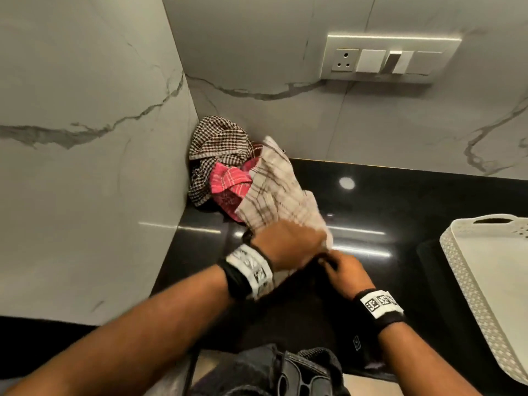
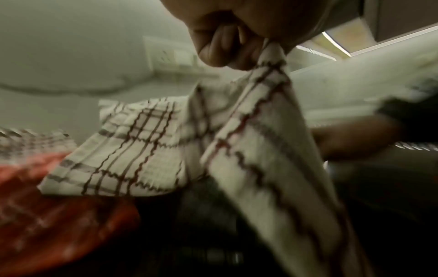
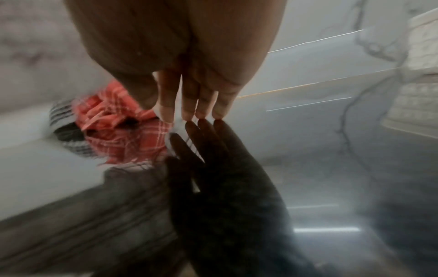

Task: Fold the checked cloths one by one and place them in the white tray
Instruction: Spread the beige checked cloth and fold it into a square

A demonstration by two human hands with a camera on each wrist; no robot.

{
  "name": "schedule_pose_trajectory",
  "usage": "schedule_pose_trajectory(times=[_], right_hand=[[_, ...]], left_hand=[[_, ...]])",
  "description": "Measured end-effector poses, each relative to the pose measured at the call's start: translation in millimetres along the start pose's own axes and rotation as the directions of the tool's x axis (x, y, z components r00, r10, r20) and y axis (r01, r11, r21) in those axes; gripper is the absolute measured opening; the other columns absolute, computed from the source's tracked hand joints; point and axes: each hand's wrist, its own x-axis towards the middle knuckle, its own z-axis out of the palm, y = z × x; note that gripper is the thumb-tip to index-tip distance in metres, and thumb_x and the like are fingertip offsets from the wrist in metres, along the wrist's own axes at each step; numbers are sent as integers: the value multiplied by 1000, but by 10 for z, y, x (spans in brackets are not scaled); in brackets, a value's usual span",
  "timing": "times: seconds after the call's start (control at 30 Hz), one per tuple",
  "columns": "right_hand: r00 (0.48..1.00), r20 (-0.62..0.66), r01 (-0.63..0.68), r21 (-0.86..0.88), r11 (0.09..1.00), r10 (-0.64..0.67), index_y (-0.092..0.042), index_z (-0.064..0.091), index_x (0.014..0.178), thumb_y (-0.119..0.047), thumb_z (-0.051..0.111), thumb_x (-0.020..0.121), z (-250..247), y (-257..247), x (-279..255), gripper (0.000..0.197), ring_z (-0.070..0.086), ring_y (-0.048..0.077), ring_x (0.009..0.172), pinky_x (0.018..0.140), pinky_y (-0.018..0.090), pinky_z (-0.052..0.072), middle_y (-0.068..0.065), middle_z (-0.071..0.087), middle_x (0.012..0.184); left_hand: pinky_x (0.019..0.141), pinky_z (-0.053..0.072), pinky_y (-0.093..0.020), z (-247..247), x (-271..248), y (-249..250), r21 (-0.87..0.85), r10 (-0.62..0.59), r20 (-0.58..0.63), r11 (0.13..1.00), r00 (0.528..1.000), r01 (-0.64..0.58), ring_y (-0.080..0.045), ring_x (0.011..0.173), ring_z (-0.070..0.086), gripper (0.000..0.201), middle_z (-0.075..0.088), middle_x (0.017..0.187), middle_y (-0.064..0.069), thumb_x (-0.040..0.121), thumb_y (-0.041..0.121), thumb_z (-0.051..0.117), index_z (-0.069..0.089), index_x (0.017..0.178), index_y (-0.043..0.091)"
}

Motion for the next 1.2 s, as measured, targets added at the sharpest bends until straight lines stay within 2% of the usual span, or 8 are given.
schedule_pose_trajectory(times=[0.13, 0.27, 0.37, 0.5, 0.73, 0.9, 1.03, 1.2], right_hand=[[990, -125, -58, 84, 995, 68, -26, 71, 114, -25, 57, 93, -146, 240, -389, 25, 65, 11, 101, 89, 29, 50, -8, 71, 115], [999, -31, -5, 3, 1000, 5, -28, 68, 121, -24, 56, 93, -95, 492, -787, 30, 59, 14, 121, 106, 33, 45, -6, 65, 130], [997, -40, -66, 10, 998, 66, -22, 69, 123, -21, 56, 95, -112, 548, -957, 31, 51, 16, 132, 111, 31, 37, -2, 58, 141], [996, 41, -72, -52, 996, 74, -19, 61, 133, -24, 55, 97, -73, 563, -1170, 37, 36, 17, 143, 116, 31, 28, 1, 43, 154], [996, 83, -35, -61, 998, 40, -20, 67, 120, -25, 56, 95, -173, 568, -1473, 28, 55, 20, 127, 106, 32, 43, 1, 62, 134], [953, -242, 208, 83, 975, -183, -22, 42, 144, -16, 67, 89, -478, 295, -1552, 61, 46, 13, 132, 109, 28, 35, -4, 49, 144], [807, -150, 565, -82, 821, -571, -30, 19, 156, -17, 75, 84, -708, -112, -1416, 92, 11, 14, 151, 121, 37, 19, -5, 21, 163], [846, -188, 531, 210, 821, -499, -25, 66, 123, -26, 77, 85, -915, -380, -1293, 39, 64, 5, 98, 89, 33, 54, -4, 72, 110]], left_hand=[[68, 49, -39, 729, -306, 518, -105, 112, 443, 992, 889, -72, -32, 92, 67, 22, 68, 108, -5, 97, 26, 49, 57, 116, 21], [74, 52, -39, 1045, -563, 768, -162, 143, 354, 983, 924, -90, -25, 89, 64, 38, 67, 103, 0, 102, 47, 32, 60, 116, 26], [79, 51, -36, 925, -618, 753, -64, -128, 167, 988, 978, 140, -17, 87, 56, 41, 63, 100, 2, 102, 47, 28, 61, 104, 22], [93, 49, -44, 924, -686, 600, -103, -636, 146, 752, 758, 651, -27, 114, 53, 54, 49, 130, -6, 93, 53, 49, 44, 132, 16], [84, 53, -44, 1008, -773, 743, -242, -781, 145, 568, 608, 787, -32, 99, 63, 15, 64, 107, -8, 96, 13, 45, 58, 102, 15], [78, 55, -39, 604, -736, 999, -528, -538, -149, 753, 830, 393, -19, 85, 60, 9, 64, 96, -2, 94, 7, 59, 59, 100, 13], [83, 51, -23, 170, -633, 1297, -467, -195, -278, 883, 941, 45, -13, 95, 60, 25, 64, 108, -3, 87, -5, 62, 64, 108, 10], [82, 50, -26, -78, -621, 1189, -475, -189, -345, 880, 919, 2, -11, 94, 60, 20, 66, 104, -4, 90, -2, 62, 65, 109, 5]])
